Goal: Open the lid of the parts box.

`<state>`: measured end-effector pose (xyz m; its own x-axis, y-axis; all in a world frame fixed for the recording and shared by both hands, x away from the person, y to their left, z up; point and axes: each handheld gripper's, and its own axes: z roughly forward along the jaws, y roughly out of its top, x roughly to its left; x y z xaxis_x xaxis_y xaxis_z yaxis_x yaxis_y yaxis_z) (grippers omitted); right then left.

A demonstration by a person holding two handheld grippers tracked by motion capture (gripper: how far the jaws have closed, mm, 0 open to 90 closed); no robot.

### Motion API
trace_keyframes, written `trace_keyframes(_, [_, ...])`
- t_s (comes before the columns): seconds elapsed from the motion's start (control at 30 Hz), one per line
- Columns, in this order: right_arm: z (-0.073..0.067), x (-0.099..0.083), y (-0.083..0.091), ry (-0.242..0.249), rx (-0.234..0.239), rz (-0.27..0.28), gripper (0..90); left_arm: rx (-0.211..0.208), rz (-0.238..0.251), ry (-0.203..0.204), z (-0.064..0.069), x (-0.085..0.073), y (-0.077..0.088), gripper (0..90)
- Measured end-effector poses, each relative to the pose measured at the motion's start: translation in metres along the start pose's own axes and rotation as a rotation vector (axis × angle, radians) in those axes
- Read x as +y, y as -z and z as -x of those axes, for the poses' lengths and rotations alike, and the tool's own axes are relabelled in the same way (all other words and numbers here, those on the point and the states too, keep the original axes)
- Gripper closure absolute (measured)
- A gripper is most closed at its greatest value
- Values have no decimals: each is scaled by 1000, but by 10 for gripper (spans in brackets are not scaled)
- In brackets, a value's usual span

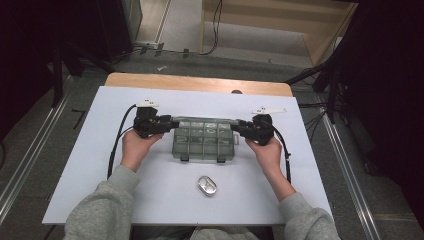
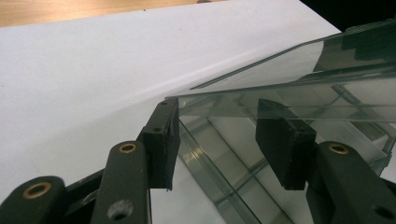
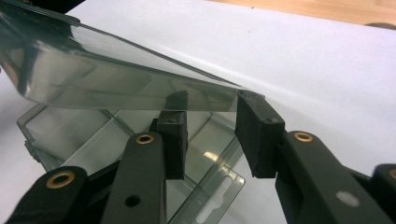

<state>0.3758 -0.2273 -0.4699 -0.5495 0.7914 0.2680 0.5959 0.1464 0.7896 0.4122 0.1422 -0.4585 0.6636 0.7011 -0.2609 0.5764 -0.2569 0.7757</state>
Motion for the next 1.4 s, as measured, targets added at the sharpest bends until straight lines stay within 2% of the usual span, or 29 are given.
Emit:
trace_keyframes(0.1, [0,2,0,1,-5,9,622,5,9,8,-1,2,-1,498])
trace_keyframes(0.47, [-1,7,-3,-2,-31,20,624,39,22,-16,-3,8,-6,498])
trace_keyframes(0.73, [-1,10,-5,-2,-44,36,623,37,27,-9,-5,10,-9,501])
trace_keyframes(1.13, [1,14,-8,-10,-50,43,620,48,29,-31,-5,13,-15,564])
trace_keyframes(1.23, [2,16,-9,-9,-44,49,595,46,24,-41,-3,13,-18,590])
trace_keyframes(1.4, [5,16,-12,-6,-48,60,560,50,33,-33,-3,14,-22,590])
